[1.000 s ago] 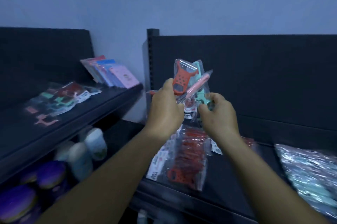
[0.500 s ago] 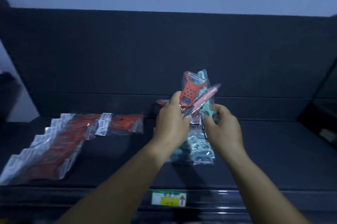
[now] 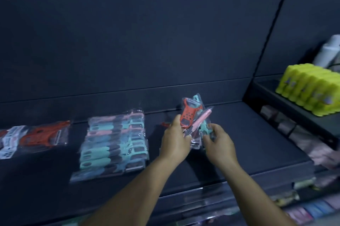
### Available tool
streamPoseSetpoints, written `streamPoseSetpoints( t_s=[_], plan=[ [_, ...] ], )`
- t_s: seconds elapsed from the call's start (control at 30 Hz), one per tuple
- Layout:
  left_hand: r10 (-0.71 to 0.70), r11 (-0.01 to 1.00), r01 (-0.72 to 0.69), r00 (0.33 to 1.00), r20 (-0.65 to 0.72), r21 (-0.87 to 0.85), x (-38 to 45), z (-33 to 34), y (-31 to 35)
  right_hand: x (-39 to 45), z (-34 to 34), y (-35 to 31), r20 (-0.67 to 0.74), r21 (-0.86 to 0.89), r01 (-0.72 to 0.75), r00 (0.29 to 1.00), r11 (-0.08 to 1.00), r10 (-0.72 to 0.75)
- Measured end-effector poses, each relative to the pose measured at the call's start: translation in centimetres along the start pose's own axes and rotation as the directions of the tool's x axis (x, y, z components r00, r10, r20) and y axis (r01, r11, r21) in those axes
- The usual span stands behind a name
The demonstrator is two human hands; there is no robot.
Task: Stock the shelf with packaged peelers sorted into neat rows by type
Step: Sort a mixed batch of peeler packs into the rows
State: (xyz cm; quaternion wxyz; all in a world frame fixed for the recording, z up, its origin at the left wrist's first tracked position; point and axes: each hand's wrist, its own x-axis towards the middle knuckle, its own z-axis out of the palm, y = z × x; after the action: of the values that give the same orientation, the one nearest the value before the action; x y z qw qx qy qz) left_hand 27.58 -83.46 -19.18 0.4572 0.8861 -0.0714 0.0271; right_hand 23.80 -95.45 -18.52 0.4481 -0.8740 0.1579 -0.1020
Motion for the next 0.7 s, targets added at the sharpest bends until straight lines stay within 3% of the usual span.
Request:
streamPoseSetpoints(
  t_s=[0.17,0.3,0.4,0.47,0.57,0.7],
  plan=[
    [-0.107,0.992,0.102,0.992,0.069,0.075,1.0,2.5,-0.7,2.1,-0.3,2.8,0.055,-0.116,-0.079,0.995,0.99,0.086],
    [-0.211,0.952,0.167,0.965,0.156,0.257,1.2,2.0,-0.2,2.8,-0.3,3.6,0.066,-0.215,-0.099,0.991,0.972,0.115],
    [-0.277,0.948,0.243,0.949,0.154,0.206,1.4,1.3,0.0,2.6,0.1,2.9,-0.021,-0.363,0.023,0.999,0.931,-0.033],
    [-0.35,0.93,0.333,0.931,0.099,0.154,1.8,0.9,-0.3,2.5,0.6,2.0,0.013,-0.405,0.134,0.99,0.904,-0.14],
    [-0.434,0.898,0.426,0.899,0.058,0.112,2.5,0.4,-0.6,2.9,1.9,1.7,0.135,-0.442,0.207,0.977,0.873,-0.163],
    [-0.469,0.882,0.467,0.883,0.024,0.068,3.7,0.4,-0.7,3.5,2.6,1.6,0.192,-0.44,0.228,0.969,0.869,-0.156]
  ],
)
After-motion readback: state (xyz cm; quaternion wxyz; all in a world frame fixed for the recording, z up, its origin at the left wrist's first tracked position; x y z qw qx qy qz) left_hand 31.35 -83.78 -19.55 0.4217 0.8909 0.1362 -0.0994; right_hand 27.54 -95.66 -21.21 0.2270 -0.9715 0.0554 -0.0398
